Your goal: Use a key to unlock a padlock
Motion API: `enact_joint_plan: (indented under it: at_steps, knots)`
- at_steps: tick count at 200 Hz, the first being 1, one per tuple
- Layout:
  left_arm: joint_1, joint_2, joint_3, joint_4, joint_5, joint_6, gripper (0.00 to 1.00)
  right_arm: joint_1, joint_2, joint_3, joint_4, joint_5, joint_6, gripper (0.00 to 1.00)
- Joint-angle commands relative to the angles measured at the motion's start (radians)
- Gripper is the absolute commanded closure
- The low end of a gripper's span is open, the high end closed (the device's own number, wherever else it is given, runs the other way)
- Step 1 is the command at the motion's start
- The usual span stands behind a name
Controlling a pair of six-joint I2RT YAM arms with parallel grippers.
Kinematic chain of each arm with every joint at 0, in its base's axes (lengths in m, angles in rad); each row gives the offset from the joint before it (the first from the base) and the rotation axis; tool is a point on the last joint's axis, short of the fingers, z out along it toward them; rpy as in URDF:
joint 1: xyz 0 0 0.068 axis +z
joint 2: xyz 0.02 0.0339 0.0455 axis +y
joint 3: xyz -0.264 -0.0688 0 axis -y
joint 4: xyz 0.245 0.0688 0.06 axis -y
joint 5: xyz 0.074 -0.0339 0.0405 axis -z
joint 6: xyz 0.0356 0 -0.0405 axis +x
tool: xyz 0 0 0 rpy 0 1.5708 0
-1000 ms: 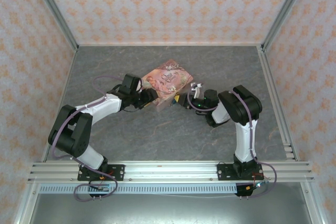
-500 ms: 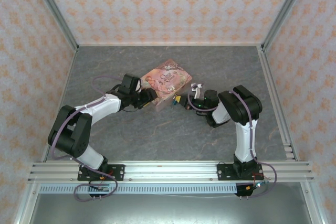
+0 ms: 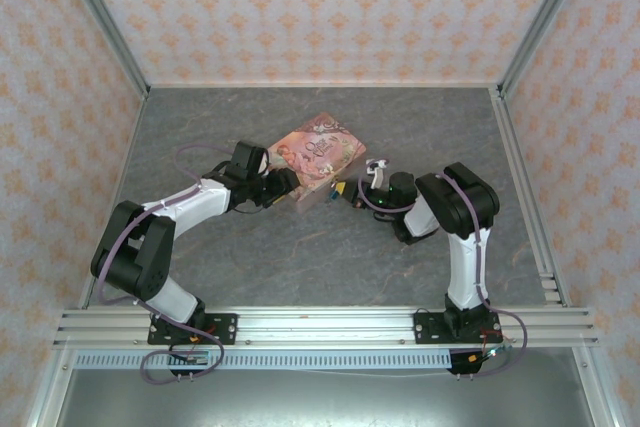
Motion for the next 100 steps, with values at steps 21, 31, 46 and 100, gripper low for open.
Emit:
enact_joint_plan:
  at_steps: [21,31,46,100]
  knots:
    - [0.002,0.013,-0.042,-0.129,-0.052,0.021,0.42,-0.015,-0.068,-0.010,0.069,0.093,0.059,1.00]
    - [0.002,0.012,-0.043,-0.127,-0.050,0.020,0.43,-0.014,-0.070,-0.004,0.069,0.096,0.076,1.00]
    - [0.002,0.012,-0.046,-0.125,-0.050,0.021,0.43,-0.013,-0.071,0.005,0.069,0.102,0.099,1.00]
    - [0.002,0.010,-0.053,-0.119,-0.047,0.020,0.40,-0.014,-0.083,0.002,0.069,0.138,0.124,1.00]
